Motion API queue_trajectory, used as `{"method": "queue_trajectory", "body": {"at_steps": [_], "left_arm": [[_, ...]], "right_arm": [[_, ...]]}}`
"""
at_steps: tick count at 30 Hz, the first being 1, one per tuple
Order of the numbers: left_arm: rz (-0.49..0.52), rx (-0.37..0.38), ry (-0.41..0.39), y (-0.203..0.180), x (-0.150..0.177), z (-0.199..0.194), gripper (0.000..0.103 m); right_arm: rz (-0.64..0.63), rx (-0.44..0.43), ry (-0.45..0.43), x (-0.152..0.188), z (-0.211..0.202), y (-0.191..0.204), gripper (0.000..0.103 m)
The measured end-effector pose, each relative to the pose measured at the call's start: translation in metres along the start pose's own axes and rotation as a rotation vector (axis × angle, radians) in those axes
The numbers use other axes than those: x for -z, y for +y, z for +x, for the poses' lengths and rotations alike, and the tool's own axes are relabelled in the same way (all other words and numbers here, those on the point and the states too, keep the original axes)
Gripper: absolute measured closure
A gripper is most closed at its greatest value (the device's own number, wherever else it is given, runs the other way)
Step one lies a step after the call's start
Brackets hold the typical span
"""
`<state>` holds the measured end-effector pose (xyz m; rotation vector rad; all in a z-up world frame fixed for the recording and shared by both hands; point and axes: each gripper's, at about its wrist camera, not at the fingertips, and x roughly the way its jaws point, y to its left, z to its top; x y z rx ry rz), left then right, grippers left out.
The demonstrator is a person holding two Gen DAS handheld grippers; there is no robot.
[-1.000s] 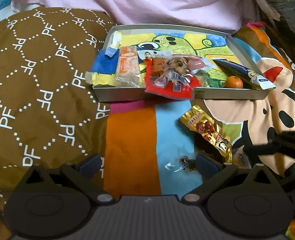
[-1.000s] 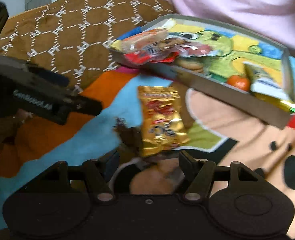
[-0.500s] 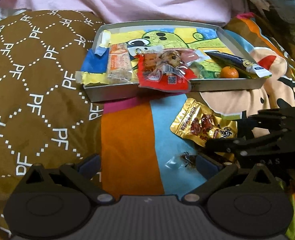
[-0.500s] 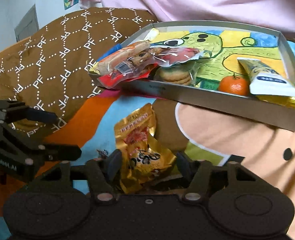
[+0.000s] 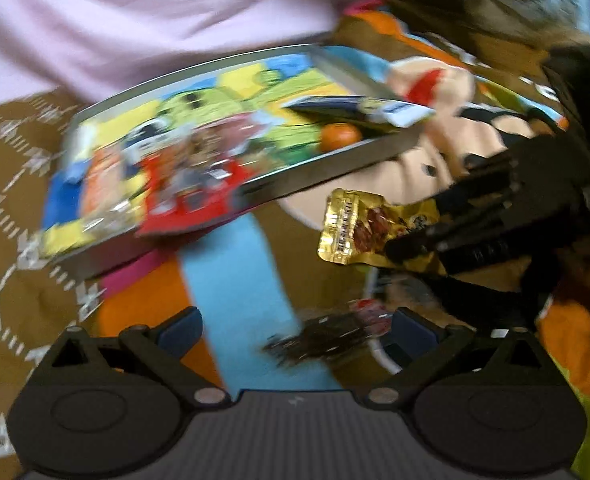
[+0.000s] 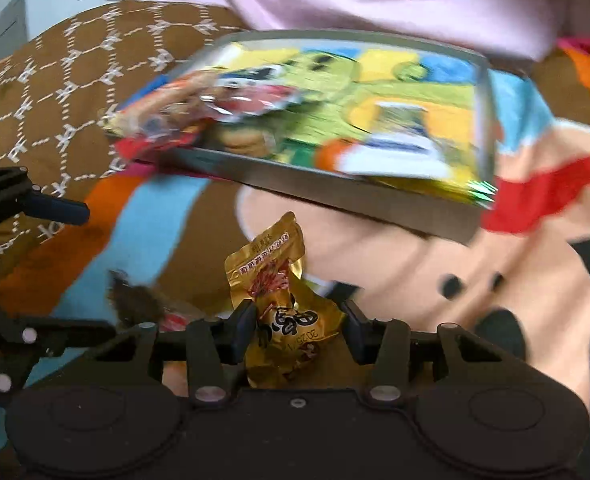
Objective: Organize snacks
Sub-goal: 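Close right tool on gold sausage pack while left tool closes on dark jerky pack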
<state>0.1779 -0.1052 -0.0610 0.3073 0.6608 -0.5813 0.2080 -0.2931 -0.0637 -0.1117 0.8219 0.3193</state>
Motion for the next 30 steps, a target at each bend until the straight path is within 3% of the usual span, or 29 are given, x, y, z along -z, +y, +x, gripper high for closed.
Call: {"method": "queue_trajectory", "body": {"at_steps": [9,13,18,24,30], "left_arm": [[0.272,0.196,0.085,-0.015,-0.017,0.041,0.000],[0.260,0.293,0.175,-0.009,-0.022,0.058,0.001],[0.159,0.385,0.261,0.000,-0.019,0.059,0.001],[0.125,0.412,0.322,-0.007,-0.003,0.040,0.002],[0.099,0.333,0.331,-0.011,-0.004,0.038,0.012]], "right_arm": [[0.057,-0.025,-0.011,0.002,0.001,-0.019,0.054],[0.063,-0.035,-0.012,0.002,0.003,-0.019,0.054],[0.070,-0.033,-0.007,0.001,0.003,-0.018,0.054],[0.068,-0.054,0.032,0.004,-0.002,-0.008,0.054],[0.058,-0.066,0.036,0.005,-0.005,-0.001,0.051]]}}
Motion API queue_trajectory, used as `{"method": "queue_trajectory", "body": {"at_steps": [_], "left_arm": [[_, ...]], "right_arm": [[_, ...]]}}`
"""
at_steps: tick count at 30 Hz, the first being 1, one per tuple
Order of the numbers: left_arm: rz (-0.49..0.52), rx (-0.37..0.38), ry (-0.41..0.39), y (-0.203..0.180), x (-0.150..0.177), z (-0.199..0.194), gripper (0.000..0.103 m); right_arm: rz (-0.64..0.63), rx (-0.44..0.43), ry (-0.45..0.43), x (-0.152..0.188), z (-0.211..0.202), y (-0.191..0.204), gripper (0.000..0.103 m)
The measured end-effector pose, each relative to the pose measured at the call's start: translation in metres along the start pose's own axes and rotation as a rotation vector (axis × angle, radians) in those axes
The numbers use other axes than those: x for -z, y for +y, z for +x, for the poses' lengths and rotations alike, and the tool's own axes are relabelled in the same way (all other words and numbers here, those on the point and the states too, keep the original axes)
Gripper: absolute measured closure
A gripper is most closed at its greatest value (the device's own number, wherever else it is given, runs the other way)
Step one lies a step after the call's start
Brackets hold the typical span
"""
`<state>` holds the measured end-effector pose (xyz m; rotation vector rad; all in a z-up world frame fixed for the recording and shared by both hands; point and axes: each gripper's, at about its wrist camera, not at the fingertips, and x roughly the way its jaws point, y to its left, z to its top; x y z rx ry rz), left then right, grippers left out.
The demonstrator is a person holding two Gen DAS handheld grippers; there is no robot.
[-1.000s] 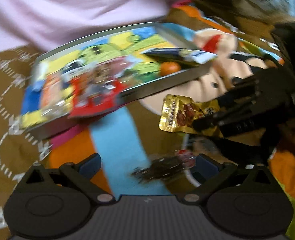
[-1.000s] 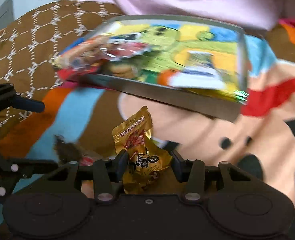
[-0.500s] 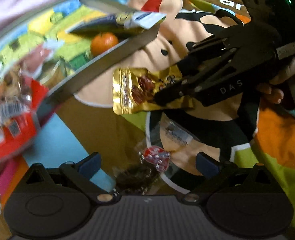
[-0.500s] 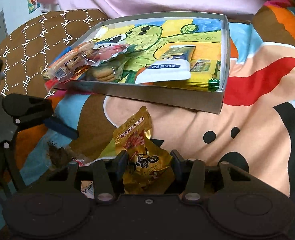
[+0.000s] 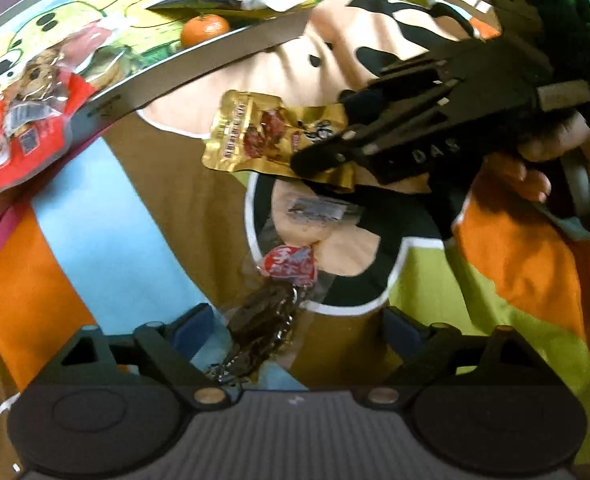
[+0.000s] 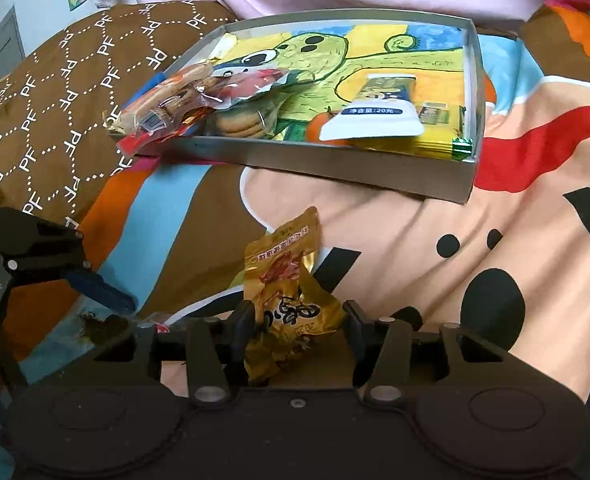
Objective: Organize snacks
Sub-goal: 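Close right tool on gold sausage pack while left tool closes on dark jerky pack, then carry jerky pack into tray with left tool while right tool carries gold pack in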
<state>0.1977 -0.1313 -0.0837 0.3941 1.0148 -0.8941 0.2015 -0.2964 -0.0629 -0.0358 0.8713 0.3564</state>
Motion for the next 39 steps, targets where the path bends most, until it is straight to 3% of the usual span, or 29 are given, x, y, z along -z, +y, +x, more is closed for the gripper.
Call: {"method": "queue_trajectory", "body": {"at_steps": [2,6,9,10,11,16,26,39], "left_arm": [[-0.021,-0.003,-0.001,0.003,-0.003,0.001,0.014],[-0.047,-0.009,0.001,0.006,-0.005,0.001,0.022],[-0.073,-0.011,0.001,0.005,-0.004,-0.002,0.030],[-0.079,-0.015,0.000,0.003,-0.003,-0.002,0.034],[-0.084,-0.021,-0.002,0.002,-0.002,-0.003,0.035],[-0.149,-0.060,-0.008,-0.006,0.007,-0.013,0.052],[-0.271,-0.233,0.001,-0.032,0.028,-0.035,0.056],[-0.376,-0.430,-0.103,-0.043,0.067,-0.077,0.056]], "right_arm": [[0.013,-0.023,-0.021,0.000,0.000,-0.002,0.043],[0.025,-0.025,-0.028,-0.001,0.008,-0.001,0.039],[-0.002,0.008,-0.035,0.003,0.011,0.006,0.042],[-0.005,0.013,-0.035,0.003,0.011,0.007,0.044],[-0.004,0.013,-0.033,0.003,0.011,0.008,0.056],[0.015,0.010,-0.024,0.008,0.006,0.013,0.063],[-0.008,0.021,-0.044,0.020,-0.017,0.035,0.082],[-0.054,0.049,-0.126,0.033,-0.037,0.061,0.085]]}}
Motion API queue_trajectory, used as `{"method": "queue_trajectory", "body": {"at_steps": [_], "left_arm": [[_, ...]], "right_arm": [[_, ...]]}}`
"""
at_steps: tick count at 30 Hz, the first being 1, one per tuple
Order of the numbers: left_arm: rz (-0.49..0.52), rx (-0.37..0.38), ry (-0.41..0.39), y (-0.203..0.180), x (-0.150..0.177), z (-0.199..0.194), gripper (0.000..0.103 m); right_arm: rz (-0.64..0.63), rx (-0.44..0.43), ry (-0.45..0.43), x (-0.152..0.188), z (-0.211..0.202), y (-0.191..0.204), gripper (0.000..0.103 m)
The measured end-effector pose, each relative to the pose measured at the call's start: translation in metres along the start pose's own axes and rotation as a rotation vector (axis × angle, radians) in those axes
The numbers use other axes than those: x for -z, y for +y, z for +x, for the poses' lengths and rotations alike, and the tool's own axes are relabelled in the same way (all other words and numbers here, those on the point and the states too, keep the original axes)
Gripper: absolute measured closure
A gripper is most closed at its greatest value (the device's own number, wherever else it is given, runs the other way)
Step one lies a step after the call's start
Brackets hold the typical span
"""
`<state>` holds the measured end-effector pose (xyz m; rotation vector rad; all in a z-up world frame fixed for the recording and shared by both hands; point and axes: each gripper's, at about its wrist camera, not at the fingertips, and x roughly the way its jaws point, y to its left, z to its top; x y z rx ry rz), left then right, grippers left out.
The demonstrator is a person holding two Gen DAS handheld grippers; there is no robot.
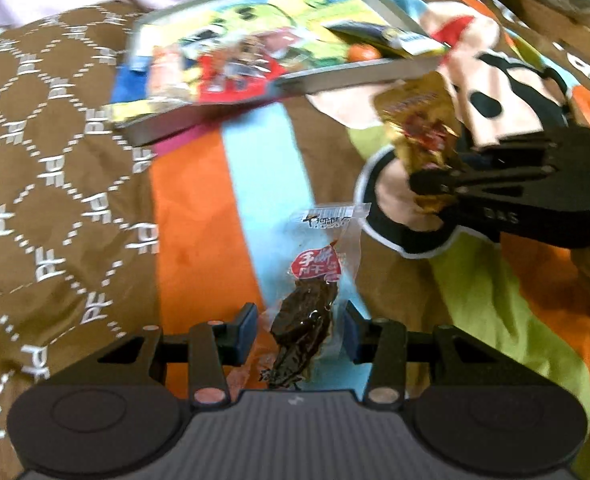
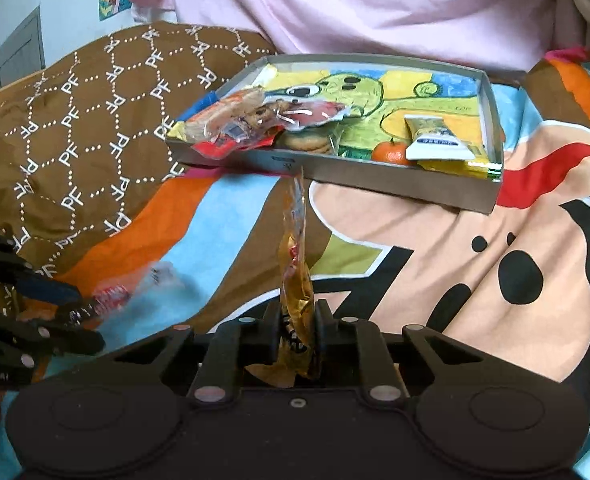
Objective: Organize snacks
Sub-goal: 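Carry jerky pack into tray with left tool while right tool carries gold pack in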
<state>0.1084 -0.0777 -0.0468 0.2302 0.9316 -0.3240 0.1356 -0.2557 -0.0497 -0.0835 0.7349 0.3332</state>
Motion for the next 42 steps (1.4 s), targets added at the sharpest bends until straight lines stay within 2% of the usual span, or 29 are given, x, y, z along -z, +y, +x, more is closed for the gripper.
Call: {"method": "queue_trajectory", "body": {"at_steps": [6,11,15,23,28,33,42], "left_arm": [[-0.076,-0.089,-0.099,0.005,0.001,-0.012,0.056],[-0.153,-0.111,-0.179,0.011,-0.019,-0.018,0.056],[-0.217,-0.118,-0.253,0.018,-0.046,-0.023,0.056],[-0.274,-0.151,-0.376,0.033,-0.110,-0.014,0.056],[-0.305,-0.170,-0.392,0.044,-0.143,0.008,0.055],[-0.348,-0.170,-0.380,0.052,-0.159,0.034,0.055],[-0.307,-0.205,-0.362,0.055,-0.175,0.056,0.055]], "right_arm": [[-0.008,0.002,-0.084,-0.003,-0.009,0.006,0.085],[-0.004,0.025,-0.178,-0.012,-0.015,0.007,0.085],[0.025,0.054,-0.261,-0.026,-0.018,0.001,0.085],[0.104,0.086,-0.387,-0.071,-0.006,-0.022,0.085],[0.135,0.099,-0.417,-0.085,0.017,-0.036,0.085],[0.187,0.121,-0.452,-0.089,0.033,-0.048,0.085],[0.229,0.119,-0.436,-0.088,0.055,-0.049,0.085]]}}
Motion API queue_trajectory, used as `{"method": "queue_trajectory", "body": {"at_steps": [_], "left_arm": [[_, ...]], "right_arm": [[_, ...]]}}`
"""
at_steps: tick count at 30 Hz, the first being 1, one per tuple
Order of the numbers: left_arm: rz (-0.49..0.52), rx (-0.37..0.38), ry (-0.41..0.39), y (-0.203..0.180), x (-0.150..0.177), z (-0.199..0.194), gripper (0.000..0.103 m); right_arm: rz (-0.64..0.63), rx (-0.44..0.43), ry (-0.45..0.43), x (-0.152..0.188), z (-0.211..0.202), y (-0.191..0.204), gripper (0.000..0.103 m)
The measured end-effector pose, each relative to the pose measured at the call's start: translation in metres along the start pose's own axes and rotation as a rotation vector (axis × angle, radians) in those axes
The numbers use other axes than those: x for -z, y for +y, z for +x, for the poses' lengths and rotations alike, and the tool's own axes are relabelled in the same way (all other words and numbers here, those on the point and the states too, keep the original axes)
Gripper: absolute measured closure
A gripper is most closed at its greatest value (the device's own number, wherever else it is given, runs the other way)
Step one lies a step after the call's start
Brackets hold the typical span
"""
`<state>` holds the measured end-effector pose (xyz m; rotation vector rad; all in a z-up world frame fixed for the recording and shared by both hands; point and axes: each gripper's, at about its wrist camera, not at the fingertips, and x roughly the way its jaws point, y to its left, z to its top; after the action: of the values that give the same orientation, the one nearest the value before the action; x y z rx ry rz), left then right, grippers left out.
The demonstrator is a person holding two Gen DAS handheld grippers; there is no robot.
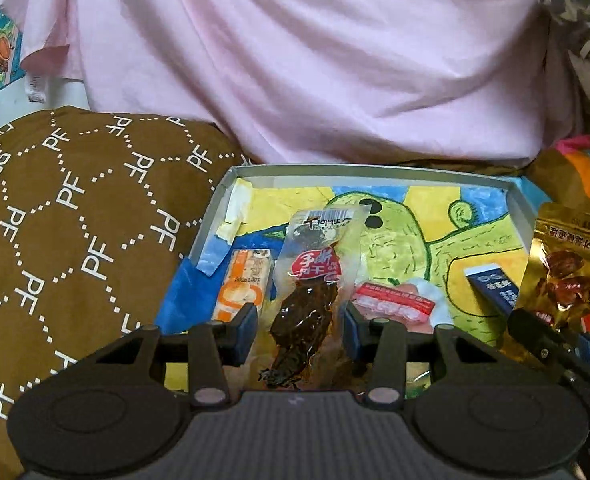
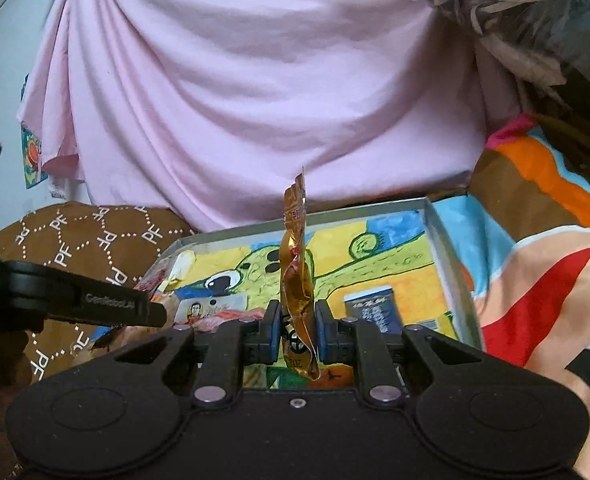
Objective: Organize snacks
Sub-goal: 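Carry jerky pack into tray with left tool while right tool carries gold pack in, then open both tools to release the packs in the tray and lift away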
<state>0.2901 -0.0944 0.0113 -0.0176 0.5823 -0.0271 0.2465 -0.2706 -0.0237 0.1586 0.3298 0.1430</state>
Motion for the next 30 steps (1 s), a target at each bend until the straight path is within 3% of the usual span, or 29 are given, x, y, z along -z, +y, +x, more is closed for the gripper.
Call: {"method": "queue_trajectory", "body": {"at_steps": [10,21,30], "left_arm": [[0.050,-0.022,0.027,-0.007,0.001,0.009,0.054],[0.040,-0.034,0.053,-0.003,0.004,0.015,0.053],[0.015,-0.042,0.056,0.003,0.004,0.015,0.039]], "right_arm": [[-0.013,0.009,0.061,0.012,0.012,0.006,0.085],[-0.051,0.020,0.063,0.015,0.013,0.011,0.084],[-0.055,0.012,0.050,0.015,0.012,0.012,0.070]]}}
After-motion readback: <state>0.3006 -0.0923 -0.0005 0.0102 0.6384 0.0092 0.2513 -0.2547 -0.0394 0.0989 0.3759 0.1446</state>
